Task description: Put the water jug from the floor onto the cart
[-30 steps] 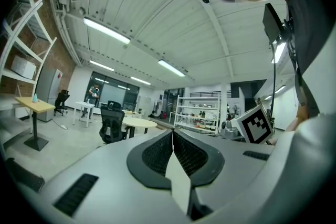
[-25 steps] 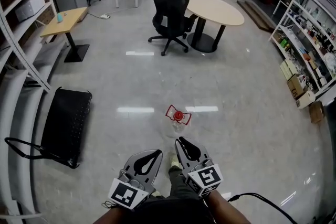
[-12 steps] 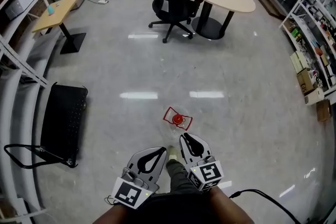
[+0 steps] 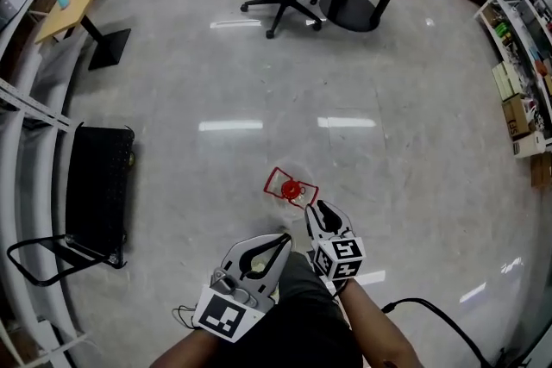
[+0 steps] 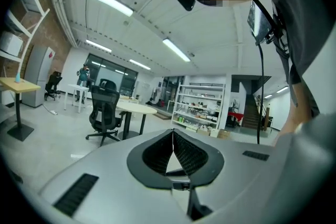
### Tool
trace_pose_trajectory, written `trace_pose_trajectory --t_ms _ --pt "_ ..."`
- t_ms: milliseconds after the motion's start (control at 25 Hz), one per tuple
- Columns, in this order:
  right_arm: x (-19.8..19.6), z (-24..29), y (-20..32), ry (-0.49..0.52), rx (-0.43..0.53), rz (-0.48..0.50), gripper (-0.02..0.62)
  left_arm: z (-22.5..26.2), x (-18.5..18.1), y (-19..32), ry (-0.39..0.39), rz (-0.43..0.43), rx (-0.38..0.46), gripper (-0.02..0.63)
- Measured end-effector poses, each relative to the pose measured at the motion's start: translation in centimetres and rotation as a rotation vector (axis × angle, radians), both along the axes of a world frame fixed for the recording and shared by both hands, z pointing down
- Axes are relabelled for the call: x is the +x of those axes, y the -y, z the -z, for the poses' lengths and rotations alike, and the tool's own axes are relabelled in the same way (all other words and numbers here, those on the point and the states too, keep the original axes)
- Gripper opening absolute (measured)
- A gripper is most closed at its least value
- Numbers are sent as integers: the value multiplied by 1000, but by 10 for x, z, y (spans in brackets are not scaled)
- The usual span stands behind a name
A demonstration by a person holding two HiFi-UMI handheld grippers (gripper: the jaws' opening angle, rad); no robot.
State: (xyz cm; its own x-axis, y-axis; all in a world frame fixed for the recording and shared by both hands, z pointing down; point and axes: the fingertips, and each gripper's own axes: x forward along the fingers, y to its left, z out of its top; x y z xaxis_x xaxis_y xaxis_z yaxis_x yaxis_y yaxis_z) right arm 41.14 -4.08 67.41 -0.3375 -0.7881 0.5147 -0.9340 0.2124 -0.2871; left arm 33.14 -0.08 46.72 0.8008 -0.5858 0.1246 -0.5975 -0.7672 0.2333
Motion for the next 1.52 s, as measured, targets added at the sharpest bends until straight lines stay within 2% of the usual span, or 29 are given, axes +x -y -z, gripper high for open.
trace_pose_trajectory --t_ms 200,320,520,640,680,720,760,1000,1080,1240,1400,1520 --pt "54 -194 8 -45 -283 -165 124 -81 0 -5 23 -32 -45 3" --pt "63 -275 10 -8 -384 -253 138 -132 -6 -13 45 -59 -73 3" --pt "77 -345 23 31 -470 -344 149 -186 -12 -9 68 -74 -116 3" --pt "74 -371 29 112 -510 -345 146 -202 -17 -2 71 -58 -138 3" --pt "73 -374 32 146 -515 -348 125 -205 -18 1 71 -52 -144 3" --pt "72 -374 36 181 -512 -352 61 -208 -19 3 70 -45 -150 3" --pt "71 -373 40 213 -507 -350 43 -209 -19 5 71 -40 -154 3" --pt "54 -347 39 274 -558 -293 40 -182 -21 9 78 -38 -148 3" --pt "46 -325 37 284 -558 -265 40 -164 -23 9 109 -56 -136 3" --pt "27 -256 39 310 -534 -203 40 -114 -29 10 123 -52 -114 3" --pt "25 -159 43 325 -511 -162 40 -39 -26 11 130 -60 -75 3" --pt "20 -87 50 357 -469 -122 40 13 -22 19 96 -28 -43 3"
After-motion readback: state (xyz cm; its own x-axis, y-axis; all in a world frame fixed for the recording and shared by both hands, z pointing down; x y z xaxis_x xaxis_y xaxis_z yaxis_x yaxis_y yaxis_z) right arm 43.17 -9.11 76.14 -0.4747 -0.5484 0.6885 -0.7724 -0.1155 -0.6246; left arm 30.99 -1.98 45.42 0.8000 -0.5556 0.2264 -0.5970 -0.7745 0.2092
